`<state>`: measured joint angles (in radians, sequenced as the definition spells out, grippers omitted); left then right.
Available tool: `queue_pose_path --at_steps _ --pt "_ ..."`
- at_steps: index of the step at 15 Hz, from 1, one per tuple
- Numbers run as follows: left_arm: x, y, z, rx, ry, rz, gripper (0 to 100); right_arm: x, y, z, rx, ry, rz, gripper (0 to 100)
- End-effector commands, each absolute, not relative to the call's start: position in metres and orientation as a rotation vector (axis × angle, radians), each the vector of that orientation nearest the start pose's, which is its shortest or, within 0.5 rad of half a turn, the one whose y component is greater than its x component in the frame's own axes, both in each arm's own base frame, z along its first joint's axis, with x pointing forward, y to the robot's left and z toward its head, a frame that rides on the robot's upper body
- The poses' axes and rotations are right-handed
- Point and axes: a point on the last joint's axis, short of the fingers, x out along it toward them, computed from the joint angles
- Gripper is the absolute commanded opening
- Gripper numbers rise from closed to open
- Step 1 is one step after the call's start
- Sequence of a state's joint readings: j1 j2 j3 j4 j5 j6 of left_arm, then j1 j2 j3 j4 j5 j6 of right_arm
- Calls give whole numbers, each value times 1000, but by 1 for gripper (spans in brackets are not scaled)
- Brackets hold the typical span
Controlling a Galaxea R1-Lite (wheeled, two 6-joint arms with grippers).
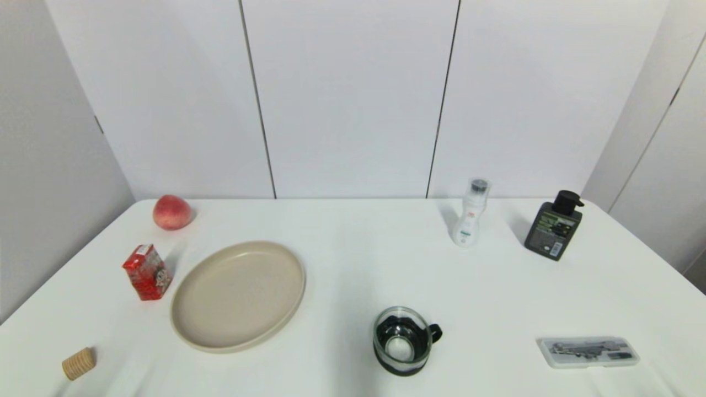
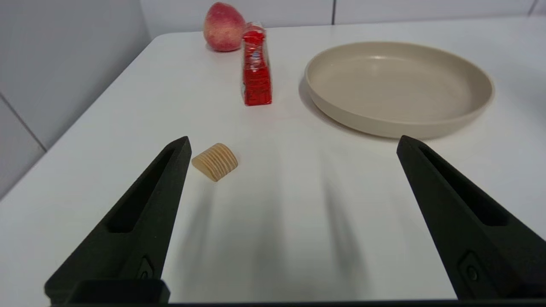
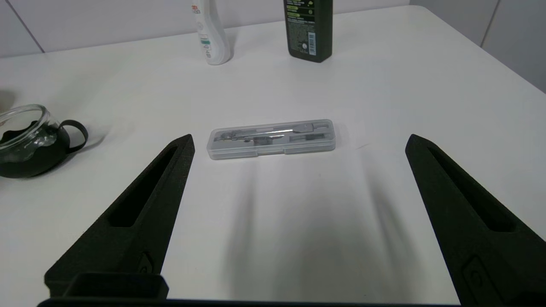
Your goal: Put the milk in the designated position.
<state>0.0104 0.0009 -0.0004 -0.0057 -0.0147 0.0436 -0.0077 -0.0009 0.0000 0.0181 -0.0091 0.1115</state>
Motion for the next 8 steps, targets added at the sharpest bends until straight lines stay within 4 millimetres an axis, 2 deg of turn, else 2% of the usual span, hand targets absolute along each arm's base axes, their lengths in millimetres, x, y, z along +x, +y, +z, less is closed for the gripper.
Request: queue_pose_path --at_steps 1,8 --pt "-23 0 76 -17 -8 11 100 -23 0 74 112 17 -18 100" --pt "-23 0 76 -15 -8 11 100 -23 0 74 112 17 -18 100"
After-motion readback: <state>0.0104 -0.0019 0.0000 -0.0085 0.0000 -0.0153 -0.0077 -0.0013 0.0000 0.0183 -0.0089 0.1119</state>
